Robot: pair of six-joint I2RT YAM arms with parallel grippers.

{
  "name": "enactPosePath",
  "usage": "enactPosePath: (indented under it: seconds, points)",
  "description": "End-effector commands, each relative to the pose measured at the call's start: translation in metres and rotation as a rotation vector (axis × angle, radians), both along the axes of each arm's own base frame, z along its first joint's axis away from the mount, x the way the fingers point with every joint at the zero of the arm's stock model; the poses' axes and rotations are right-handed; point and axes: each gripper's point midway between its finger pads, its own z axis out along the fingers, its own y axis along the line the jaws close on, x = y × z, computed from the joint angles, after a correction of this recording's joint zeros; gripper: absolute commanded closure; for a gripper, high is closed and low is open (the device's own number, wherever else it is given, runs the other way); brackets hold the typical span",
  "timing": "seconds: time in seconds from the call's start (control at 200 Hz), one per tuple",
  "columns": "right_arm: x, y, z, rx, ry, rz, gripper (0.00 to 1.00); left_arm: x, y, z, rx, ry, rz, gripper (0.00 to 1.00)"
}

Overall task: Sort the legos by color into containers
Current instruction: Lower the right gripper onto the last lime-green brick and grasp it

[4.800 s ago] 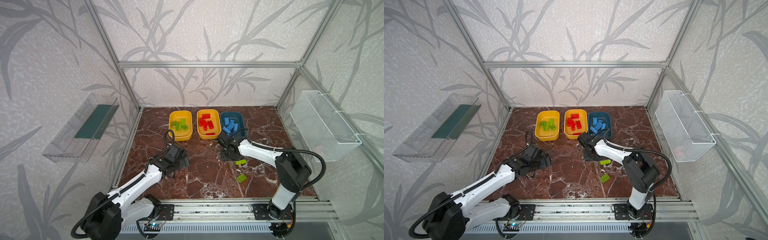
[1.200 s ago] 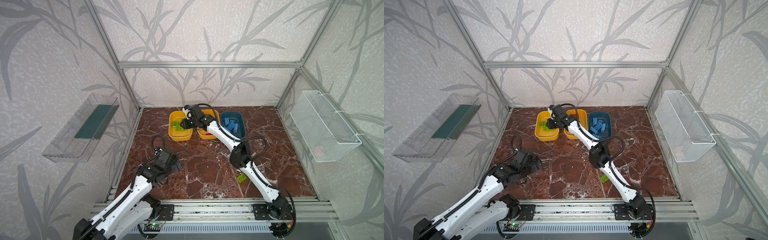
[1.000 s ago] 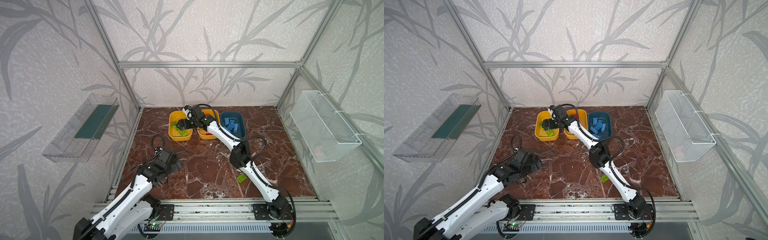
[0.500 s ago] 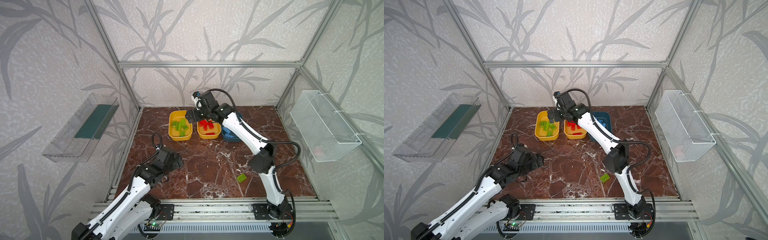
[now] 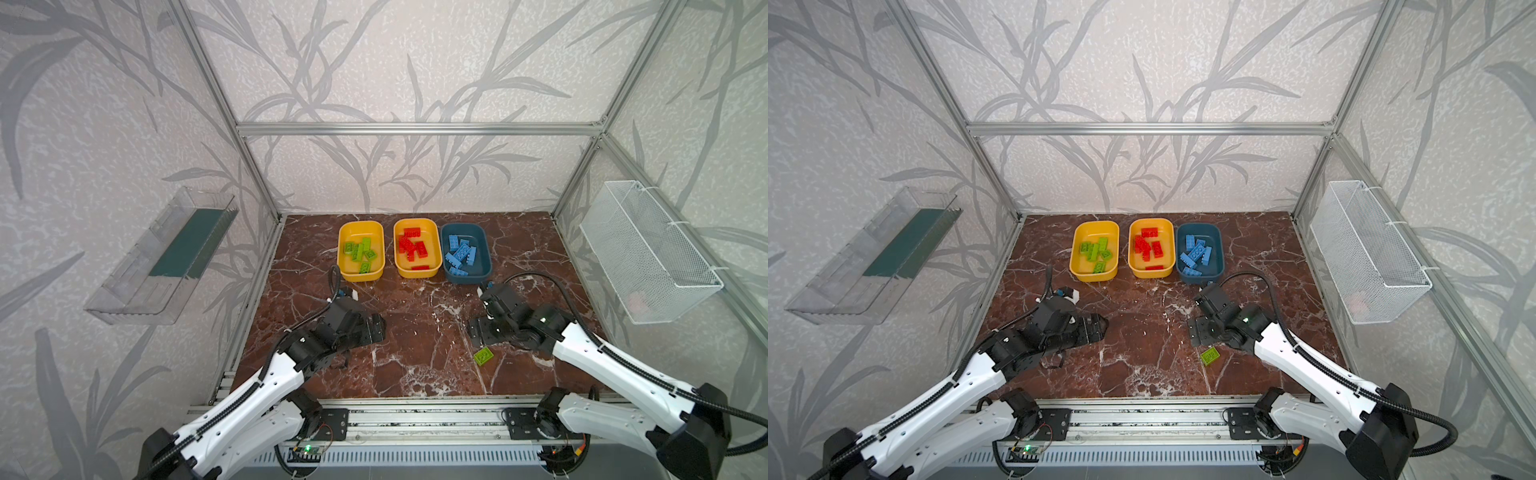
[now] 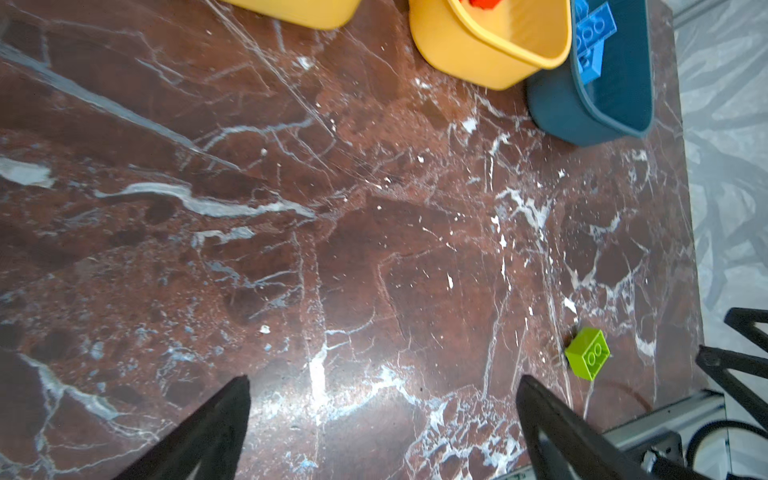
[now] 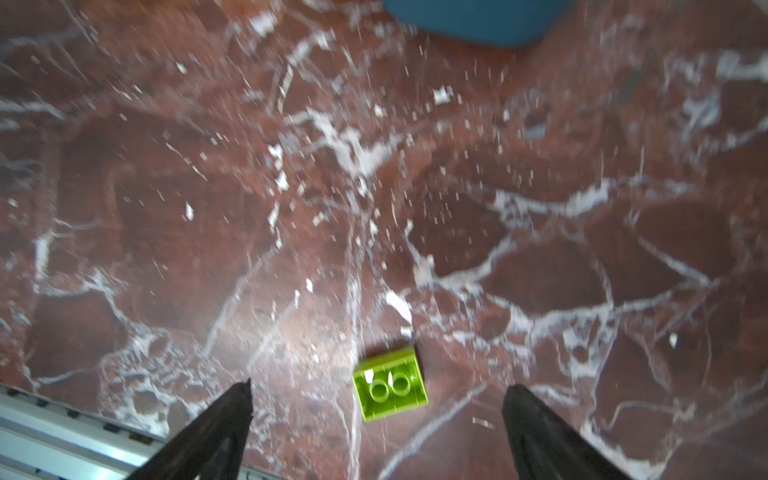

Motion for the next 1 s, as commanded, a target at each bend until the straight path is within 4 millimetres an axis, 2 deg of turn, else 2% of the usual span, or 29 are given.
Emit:
enactPosePath:
  seconds: [0.0,0.09,0.345,0.515,0.84,0.925,0.995]
  points:
    - [-0.020,-0.010,-0.017,0.029,0.063,-0.058,0.06,0.000,-0.019,0.013,0.007,-0.039,-0.083,0.01]
    - [-0.028,-0.012,-0.031,0.021,0.100,-0.047,0.06,-0.006,-0.034,0.007,0.007,-0.029,-0.131,0.01]
    - [-0.028,0.004,-0.060,-0.010,0.203,0.024,0.09,-0.018,-0.060,-0.030,0.007,0.043,-0.172,0.01]
    - [-0.025,0.009,-0.074,-0.049,0.248,0.059,0.10,-0.021,-0.058,-0.038,0.051,0.055,-0.178,0.01]
    - [-0.021,0.011,-0.085,-0.110,0.277,0.111,0.11,-0.018,-0.053,-0.043,0.090,0.049,-0.168,0.01]
    - [-0.021,0.013,-0.089,-0.114,0.296,0.124,0.14,-0.018,-0.053,-0.046,0.095,0.056,-0.167,0.01]
    - [-0.022,0.014,-0.093,-0.121,0.314,0.129,0.21,-0.019,-0.052,-0.048,0.100,0.059,-0.164,0.01]
